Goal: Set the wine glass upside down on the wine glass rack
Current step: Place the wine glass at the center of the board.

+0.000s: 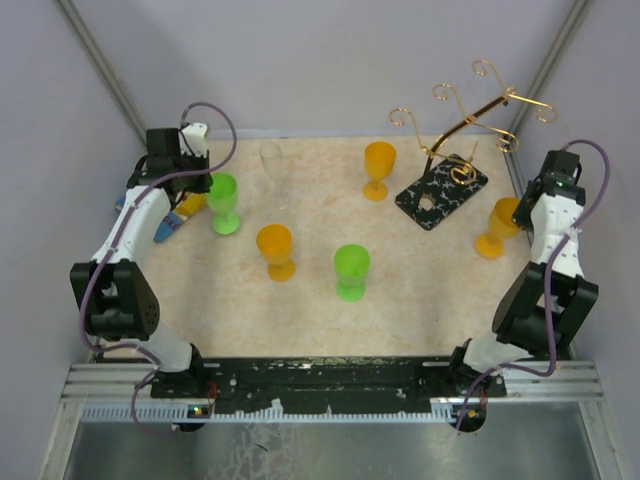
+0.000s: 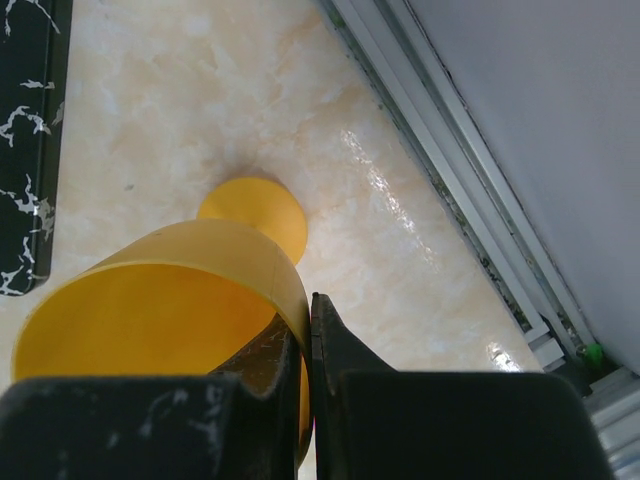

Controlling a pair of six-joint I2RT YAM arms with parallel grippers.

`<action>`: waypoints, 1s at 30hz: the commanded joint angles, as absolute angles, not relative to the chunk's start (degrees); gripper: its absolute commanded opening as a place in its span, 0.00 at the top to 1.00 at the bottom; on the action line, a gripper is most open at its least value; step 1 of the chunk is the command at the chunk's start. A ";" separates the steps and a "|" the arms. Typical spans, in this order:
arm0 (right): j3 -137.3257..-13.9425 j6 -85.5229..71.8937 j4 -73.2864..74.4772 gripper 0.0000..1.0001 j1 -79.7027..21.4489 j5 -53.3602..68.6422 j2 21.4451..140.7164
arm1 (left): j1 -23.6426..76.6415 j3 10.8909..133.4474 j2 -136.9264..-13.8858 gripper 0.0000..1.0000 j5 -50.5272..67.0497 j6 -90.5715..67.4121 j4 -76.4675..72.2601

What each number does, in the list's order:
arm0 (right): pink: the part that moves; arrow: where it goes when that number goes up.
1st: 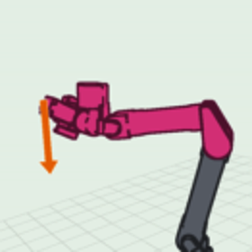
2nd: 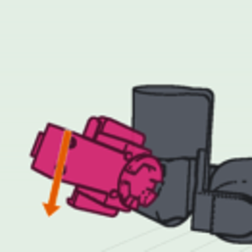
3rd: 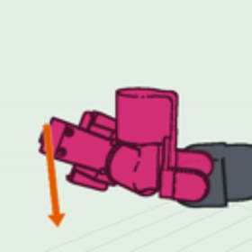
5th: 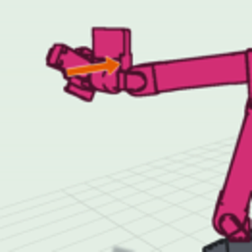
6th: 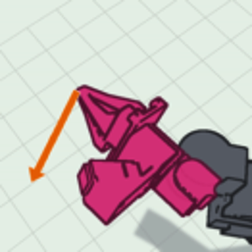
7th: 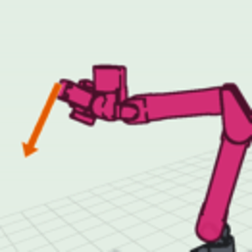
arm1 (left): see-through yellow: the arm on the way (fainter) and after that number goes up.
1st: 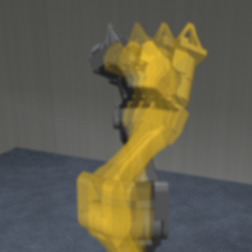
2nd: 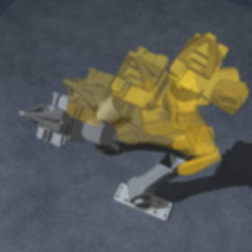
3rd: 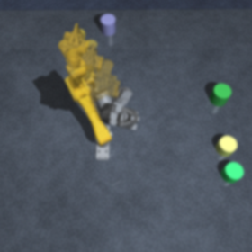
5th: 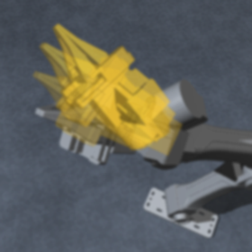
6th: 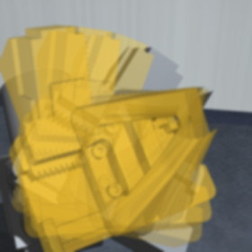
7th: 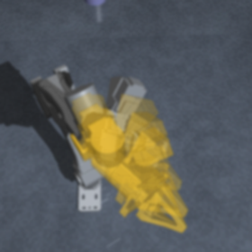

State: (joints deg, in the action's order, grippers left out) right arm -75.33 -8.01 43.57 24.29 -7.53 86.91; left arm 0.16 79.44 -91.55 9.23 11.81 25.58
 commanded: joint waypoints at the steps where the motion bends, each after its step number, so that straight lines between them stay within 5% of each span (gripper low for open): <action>1: -75.91 -6.26 42.36 0.99 24.96 -9.12 86.30 | -0.19 79.71 -92.26 0.82 10.99 12.03 23.26; 20: -74.59 -5.99 42.21 0.80 24.96 -9.02 84.08 | -0.19 78.31 -92.14 0.80 12.13 11.77 22.57; 30: -77.34 -5.47 43.38 0.58 24.91 -9.93 83.82 | -0.25 78.64 -90.04 0.72 11.31 11.69 22.84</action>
